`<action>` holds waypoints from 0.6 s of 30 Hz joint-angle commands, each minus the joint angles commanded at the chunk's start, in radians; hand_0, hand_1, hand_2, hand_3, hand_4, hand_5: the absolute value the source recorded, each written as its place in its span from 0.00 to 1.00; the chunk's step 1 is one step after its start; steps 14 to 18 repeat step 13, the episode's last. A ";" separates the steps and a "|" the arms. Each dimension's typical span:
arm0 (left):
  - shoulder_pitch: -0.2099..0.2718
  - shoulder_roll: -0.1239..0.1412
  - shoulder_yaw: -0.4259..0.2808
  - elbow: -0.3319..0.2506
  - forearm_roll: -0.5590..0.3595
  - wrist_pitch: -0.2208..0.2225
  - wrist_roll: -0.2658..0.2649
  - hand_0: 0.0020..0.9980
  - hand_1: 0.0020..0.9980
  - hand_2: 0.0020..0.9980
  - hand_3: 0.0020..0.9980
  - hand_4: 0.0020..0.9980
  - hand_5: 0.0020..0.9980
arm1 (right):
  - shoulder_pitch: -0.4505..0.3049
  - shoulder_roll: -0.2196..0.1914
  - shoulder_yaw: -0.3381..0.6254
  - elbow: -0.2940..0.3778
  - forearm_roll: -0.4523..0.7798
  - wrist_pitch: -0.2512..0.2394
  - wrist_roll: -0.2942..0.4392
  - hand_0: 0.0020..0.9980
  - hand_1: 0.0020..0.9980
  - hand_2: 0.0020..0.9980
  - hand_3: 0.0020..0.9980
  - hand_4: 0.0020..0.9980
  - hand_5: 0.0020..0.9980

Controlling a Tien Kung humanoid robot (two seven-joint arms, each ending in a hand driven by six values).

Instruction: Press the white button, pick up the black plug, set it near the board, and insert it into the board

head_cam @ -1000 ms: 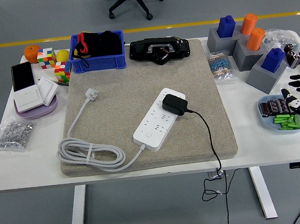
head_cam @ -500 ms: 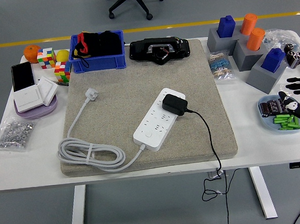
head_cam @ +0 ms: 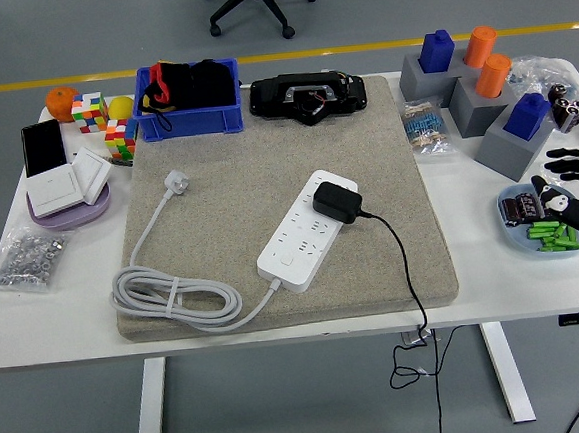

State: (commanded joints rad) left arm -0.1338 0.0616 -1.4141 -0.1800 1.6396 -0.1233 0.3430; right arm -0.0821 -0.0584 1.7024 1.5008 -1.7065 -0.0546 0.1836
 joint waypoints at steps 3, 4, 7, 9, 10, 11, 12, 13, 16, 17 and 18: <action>0.001 -0.001 0.003 0.000 -0.001 -0.001 0.000 0.69 0.68 0.66 0.68 0.56 0.19 | -0.002 0.000 -0.002 -0.001 -0.001 0.000 -0.001 0.64 0.61 0.56 0.60 0.78 0.24; 0.001 -0.001 0.004 0.000 0.000 -0.001 0.000 0.69 0.68 0.66 0.68 0.56 0.19 | -0.002 -0.001 -0.003 -0.002 -0.001 0.001 -0.001 0.64 0.61 0.56 0.60 0.78 0.24; 0.002 -0.002 0.001 0.000 0.004 -0.003 0.001 0.69 0.67 0.66 0.68 0.56 0.19 | -0.001 -0.001 -0.005 -0.002 0.000 0.001 -0.001 0.64 0.61 0.56 0.60 0.78 0.24; 0.003 -0.006 -0.030 0.000 -0.001 0.002 0.001 0.69 0.67 0.66 0.68 0.56 0.19 | 0.000 -0.001 -0.005 -0.002 0.000 0.001 -0.001 0.64 0.61 0.56 0.60 0.78 0.24; 0.000 -0.011 -0.062 0.000 -0.009 0.011 0.000 0.69 0.67 0.66 0.68 0.56 0.19 | 0.000 0.000 -0.004 -0.002 0.000 0.000 -0.001 0.64 0.61 0.56 0.60 0.78 0.24; -0.005 -0.012 -0.081 0.000 -0.012 0.014 0.001 0.69 0.68 0.66 0.68 0.56 0.19 | -0.001 0.000 -0.004 -0.002 0.000 0.000 -0.001 0.64 0.61 0.57 0.60 0.78 0.24; -0.011 -0.012 -0.090 0.000 -0.014 0.014 0.002 0.69 0.68 0.66 0.68 0.56 0.19 | -0.001 0.000 -0.004 -0.003 -0.001 0.001 -0.002 0.64 0.61 0.57 0.60 0.78 0.24; -0.015 -0.011 -0.092 0.000 -0.016 0.014 0.002 0.69 0.68 0.66 0.68 0.56 0.19 | -0.001 0.000 -0.004 -0.003 -0.001 0.001 -0.002 0.64 0.61 0.57 0.60 0.78 0.24; -0.015 -0.011 -0.092 0.000 -0.016 0.014 0.002 0.69 0.68 0.66 0.68 0.56 0.19 | -0.001 0.000 -0.004 -0.003 -0.001 0.001 -0.002 0.64 0.61 0.57 0.60 0.78 0.24; -0.015 -0.011 -0.092 0.000 -0.016 0.014 0.002 0.69 0.68 0.66 0.68 0.56 0.19 | -0.001 0.000 -0.004 -0.003 -0.001 0.001 -0.002 0.64 0.61 0.57 0.60 0.78 0.24; -0.015 -0.011 -0.092 0.000 -0.016 0.014 0.002 0.69 0.68 0.66 0.68 0.56 0.19 | -0.001 0.000 -0.004 -0.003 -0.001 0.001 -0.002 0.64 0.61 0.57 0.60 0.78 0.24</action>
